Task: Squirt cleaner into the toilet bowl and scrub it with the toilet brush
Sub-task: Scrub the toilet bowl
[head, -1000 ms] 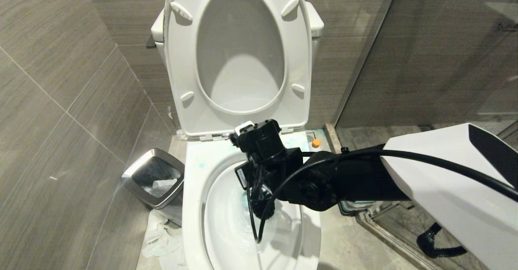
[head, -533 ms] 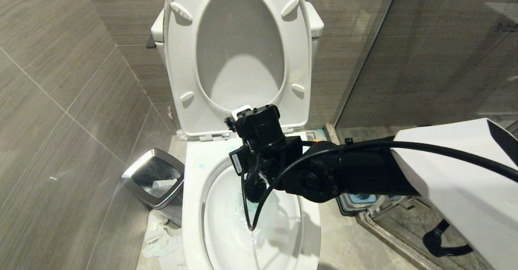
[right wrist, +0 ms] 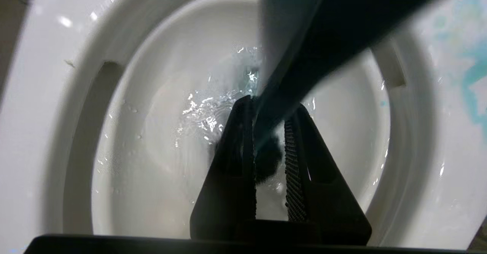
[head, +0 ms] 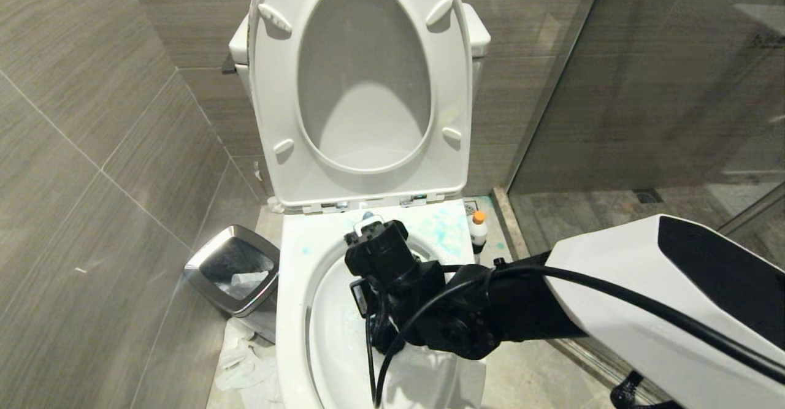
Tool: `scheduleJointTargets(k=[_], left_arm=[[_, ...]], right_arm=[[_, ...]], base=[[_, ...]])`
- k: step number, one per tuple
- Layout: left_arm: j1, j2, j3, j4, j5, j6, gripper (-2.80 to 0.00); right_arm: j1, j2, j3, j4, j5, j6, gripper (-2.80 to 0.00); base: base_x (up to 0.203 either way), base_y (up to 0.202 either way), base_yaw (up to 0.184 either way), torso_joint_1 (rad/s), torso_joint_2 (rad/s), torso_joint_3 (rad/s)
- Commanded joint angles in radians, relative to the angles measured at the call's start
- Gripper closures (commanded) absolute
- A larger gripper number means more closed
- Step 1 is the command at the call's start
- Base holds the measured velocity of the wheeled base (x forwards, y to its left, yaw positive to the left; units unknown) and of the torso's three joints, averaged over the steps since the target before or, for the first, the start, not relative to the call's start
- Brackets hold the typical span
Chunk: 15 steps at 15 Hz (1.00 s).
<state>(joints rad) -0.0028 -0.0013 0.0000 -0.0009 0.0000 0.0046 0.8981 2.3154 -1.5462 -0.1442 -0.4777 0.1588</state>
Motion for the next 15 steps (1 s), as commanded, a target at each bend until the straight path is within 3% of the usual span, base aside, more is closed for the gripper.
scheduleJointTargets(k=[1, 5, 7, 10, 15], left_arm=[[0.000, 0.001, 0.000, -0.001, 0.000, 0.000, 0.00], [0.000, 0.001, 0.000, -0.001, 0.000, 0.000, 0.00], [0.000, 0.001, 0.000, -0.001, 0.000, 0.000, 0.00], [0.000, 0.001, 0.000, -0.001, 0.000, 0.000, 0.00], [0.000, 0.001, 0.000, -0.001, 0.000, 0.000, 0.00]], right_arm=[[-0.002, 0.042, -0.038, 0.000, -0.006, 0.003, 0.00], [-0.033, 0.052, -0.199, 0.001, -0.038, -0.067, 0.00], [-0.035, 0.052, -0.214, 0.000, -0.042, -0.080, 0.00], [-0.034, -0.010, -0.185, 0.013, -0.038, -0.076, 0.00], [-0.034, -0.181, -0.005, 0.031, -0.030, -0.054, 0.00]], base=[[0.000, 0.000, 0.000, 0.000, 0.00, 0.000], [0.000, 0.000, 0.000, 0.000, 0.00, 0.000], [0.000, 0.000, 0.000, 0.000, 0.00, 0.000], [0.000, 0.000, 0.000, 0.000, 0.00, 0.000], [0.000, 0.000, 0.000, 0.000, 0.00, 0.000]])
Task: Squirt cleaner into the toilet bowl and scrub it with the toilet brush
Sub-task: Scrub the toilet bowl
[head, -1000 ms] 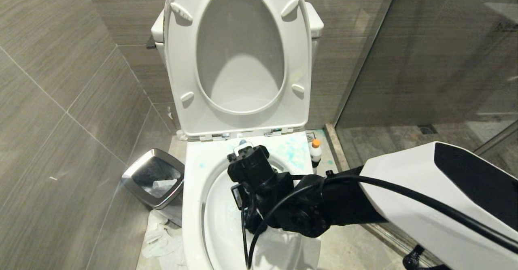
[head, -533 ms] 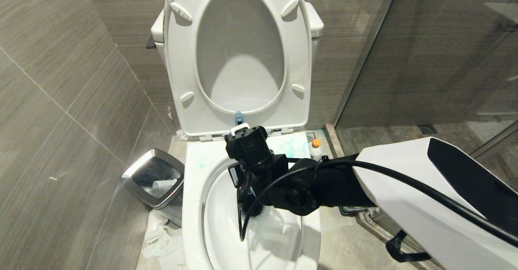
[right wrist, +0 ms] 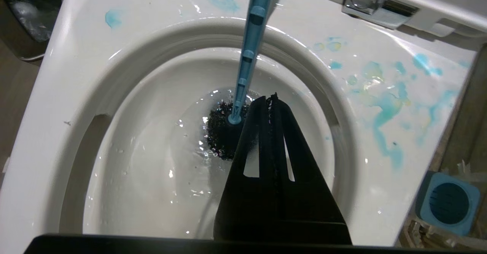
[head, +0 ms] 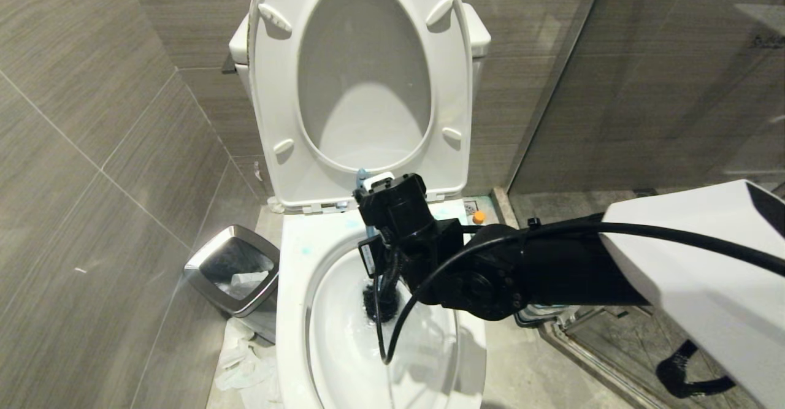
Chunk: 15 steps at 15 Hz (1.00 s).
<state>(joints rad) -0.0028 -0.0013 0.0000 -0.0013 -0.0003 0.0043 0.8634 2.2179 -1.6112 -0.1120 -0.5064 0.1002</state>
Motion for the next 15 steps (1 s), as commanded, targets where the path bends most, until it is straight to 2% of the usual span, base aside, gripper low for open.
scheduleJointTargets(k=[1, 6, 9, 11, 13, 15], left_arm=[[0.000, 0.001, 0.000, 0.000, 0.000, 0.000, 0.00], [0.000, 0.001, 0.000, 0.000, 0.000, 0.000, 0.00], [0.000, 0.001, 0.000, 0.000, 0.000, 0.000, 0.00], [0.000, 0.001, 0.000, 0.000, 0.000, 0.000, 0.00], [0.000, 0.001, 0.000, 0.000, 0.000, 0.000, 0.00], [0.000, 0.001, 0.000, 0.000, 0.000, 0.000, 0.00]], right_arm=[[0.002, -0.124, 0.111, -0.004, 0.006, 0.020, 0.00], [0.041, -0.296, 0.283, -0.007, 0.039, 0.137, 0.00], [0.039, -0.290, 0.284, -0.010, 0.031, 0.192, 0.00], [0.032, -0.253, 0.271, -0.024, 0.032, 0.193, 0.00], [0.016, -0.211, 0.262, -0.077, 0.012, 0.149, 0.00], [-0.016, -0.179, 0.262, -0.120, 0.012, 0.142, 0.00]], base=[[0.000, 0.000, 0.000, 0.000, 0.00, 0.000], [0.000, 0.000, 0.000, 0.000, 0.00, 0.000], [0.000, 0.000, 0.000, 0.000, 0.00, 0.000], [0.000, 0.000, 0.000, 0.000, 0.00, 0.000], [0.000, 0.000, 0.000, 0.000, 0.00, 0.000], [0.000, 0.000, 0.000, 0.000, 0.00, 0.000]])
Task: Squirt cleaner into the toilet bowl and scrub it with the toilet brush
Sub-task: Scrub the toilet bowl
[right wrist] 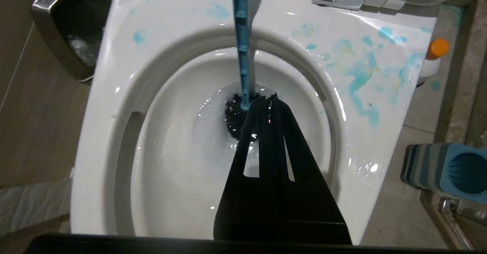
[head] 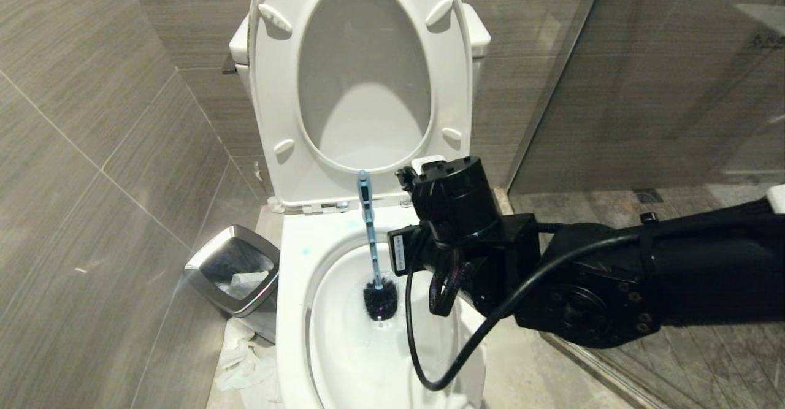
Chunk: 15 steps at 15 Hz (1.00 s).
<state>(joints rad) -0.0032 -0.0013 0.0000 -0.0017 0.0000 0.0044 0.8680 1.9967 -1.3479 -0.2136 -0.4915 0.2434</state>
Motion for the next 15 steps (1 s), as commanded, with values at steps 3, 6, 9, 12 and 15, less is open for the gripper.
scheduleJointTargets(k=[3, 6, 9, 12, 15], left_arm=[[0.001, 0.001, 0.000, 0.000, 0.000, 0.000, 0.00], [0.000, 0.001, 0.000, 0.000, 0.000, 0.000, 0.00], [0.002, 0.001, 0.000, 0.000, 0.000, 0.000, 0.00], [0.000, 0.001, 0.000, 0.000, 0.000, 0.000, 0.00], [0.000, 0.001, 0.000, 0.000, 0.000, 0.000, 0.00]], right_arm=[[-0.066, 0.108, -0.002, -0.173, -0.003, -0.099, 0.00], [-0.073, 0.220, -0.005, -0.429, -0.004, -0.234, 0.00], [-0.066, 0.324, -0.029, -0.636, 0.000, -0.367, 0.00], [-0.064, 0.352, -0.045, -0.671, -0.004, -0.406, 0.00], [-0.064, 0.351, -0.040, -0.684, -0.007, -0.404, -2.80]], base=[[0.000, 0.000, 0.000, 0.000, 0.00, 0.000], [0.000, 0.000, 0.000, 0.000, 0.00, 0.000], [0.000, 0.000, 0.000, 0.000, 0.00, 0.000], [0.000, 0.000, 0.000, 0.000, 0.00, 0.000], [0.000, 0.000, 0.000, 0.000, 0.00, 0.000]])
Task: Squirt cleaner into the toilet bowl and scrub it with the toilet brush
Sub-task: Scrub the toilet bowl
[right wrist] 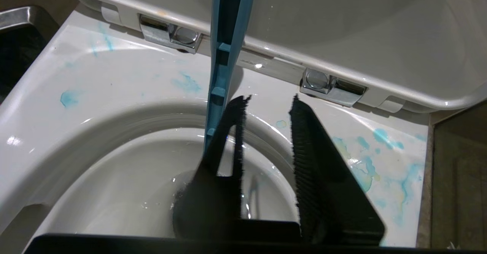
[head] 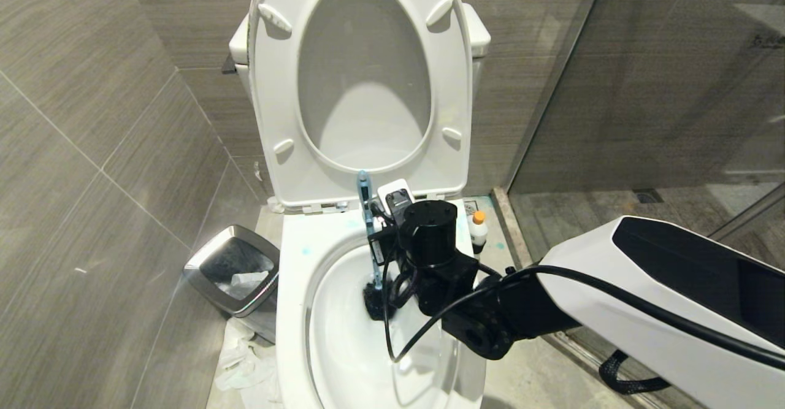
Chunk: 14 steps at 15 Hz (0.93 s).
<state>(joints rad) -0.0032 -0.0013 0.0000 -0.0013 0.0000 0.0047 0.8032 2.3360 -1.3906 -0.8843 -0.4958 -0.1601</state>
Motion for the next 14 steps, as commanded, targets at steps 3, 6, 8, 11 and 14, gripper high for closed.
scheduleJointTargets(k=[3, 6, 8, 11, 14], left_arm=[[0.000, 0.001, 0.000, 0.000, 0.000, 0.000, 0.00], [0.000, 0.001, 0.000, 0.000, 0.000, 0.000, 0.00], [0.000, 0.001, 0.000, 0.000, 0.000, 0.000, 0.00], [0.000, 0.001, 0.000, 0.000, 0.000, 0.000, 0.00], [0.000, 0.001, 0.000, 0.000, 0.000, 0.000, 0.00]], right_arm=[[0.001, 0.046, -0.011, -0.114, 0.002, -0.005, -2.80], [0.001, 0.053, -0.024, -0.121, 0.000, -0.005, -2.80], [0.000, 0.058, -0.057, -0.118, 0.001, -0.007, -2.80], [-0.016, 0.104, -0.126, -0.115, 0.009, -0.006, -2.80], [-0.028, 0.207, -0.291, -0.112, 0.030, -0.004, -2.80]], base=[[0.000, 0.000, 0.000, 0.000, 0.00, 0.000], [0.000, 0.000, 0.000, 0.000, 0.00, 0.000], [0.000, 0.000, 0.000, 0.000, 0.00, 0.000], [0.000, 0.000, 0.000, 0.000, 0.00, 0.000], [0.000, 0.000, 0.000, 0.000, 0.00, 0.000]])
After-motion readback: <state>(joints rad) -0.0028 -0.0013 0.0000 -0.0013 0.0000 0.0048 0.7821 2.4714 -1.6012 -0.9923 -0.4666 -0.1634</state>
